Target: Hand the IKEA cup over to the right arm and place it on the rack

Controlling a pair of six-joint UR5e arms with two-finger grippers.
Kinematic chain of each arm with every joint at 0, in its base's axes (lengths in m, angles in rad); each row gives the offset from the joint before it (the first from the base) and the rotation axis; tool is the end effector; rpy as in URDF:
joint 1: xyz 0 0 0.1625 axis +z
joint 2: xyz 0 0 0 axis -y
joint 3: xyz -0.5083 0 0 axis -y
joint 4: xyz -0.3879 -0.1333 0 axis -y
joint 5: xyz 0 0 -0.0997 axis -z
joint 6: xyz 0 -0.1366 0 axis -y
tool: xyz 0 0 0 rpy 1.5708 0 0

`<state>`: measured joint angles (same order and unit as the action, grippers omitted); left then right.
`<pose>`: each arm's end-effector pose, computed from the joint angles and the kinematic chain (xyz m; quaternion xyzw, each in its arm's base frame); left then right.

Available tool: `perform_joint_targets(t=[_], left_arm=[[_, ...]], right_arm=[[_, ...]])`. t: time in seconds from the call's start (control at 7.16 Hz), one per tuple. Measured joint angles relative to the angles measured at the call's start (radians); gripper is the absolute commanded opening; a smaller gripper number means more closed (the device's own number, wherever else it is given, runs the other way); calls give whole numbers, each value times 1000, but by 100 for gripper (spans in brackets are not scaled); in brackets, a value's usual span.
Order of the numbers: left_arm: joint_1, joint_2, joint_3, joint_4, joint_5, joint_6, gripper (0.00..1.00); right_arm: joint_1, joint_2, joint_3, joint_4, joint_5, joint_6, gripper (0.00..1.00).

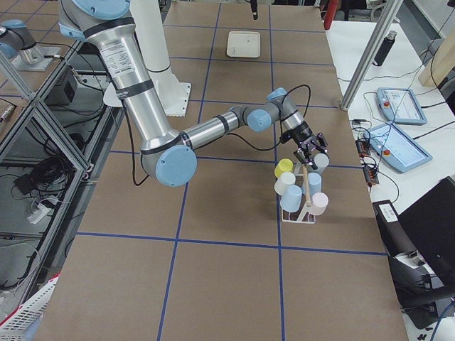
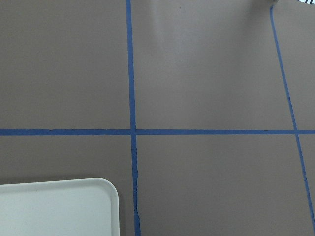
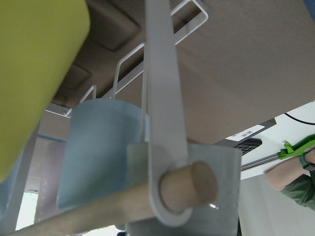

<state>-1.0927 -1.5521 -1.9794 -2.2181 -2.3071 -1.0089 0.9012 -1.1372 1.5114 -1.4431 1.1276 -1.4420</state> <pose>0.1872 -0.4516 0.4889 0.1288 0.5431 -0.0404 0.8287 -0.2973 -0.6847 0.5422 0.1442 0.2885 -0.7955 0.5129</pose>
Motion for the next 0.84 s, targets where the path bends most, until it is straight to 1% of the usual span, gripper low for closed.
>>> perform_joint_targets(t=[0.7, 0.84], left_arm=[[-1, 0, 0, -1, 0, -2, 100], [-1, 1, -1, -1, 0, -1, 100]], right_arm=[[2, 23, 3, -1, 7, 1, 98], [14, 47, 6, -2, 33, 25, 98]])
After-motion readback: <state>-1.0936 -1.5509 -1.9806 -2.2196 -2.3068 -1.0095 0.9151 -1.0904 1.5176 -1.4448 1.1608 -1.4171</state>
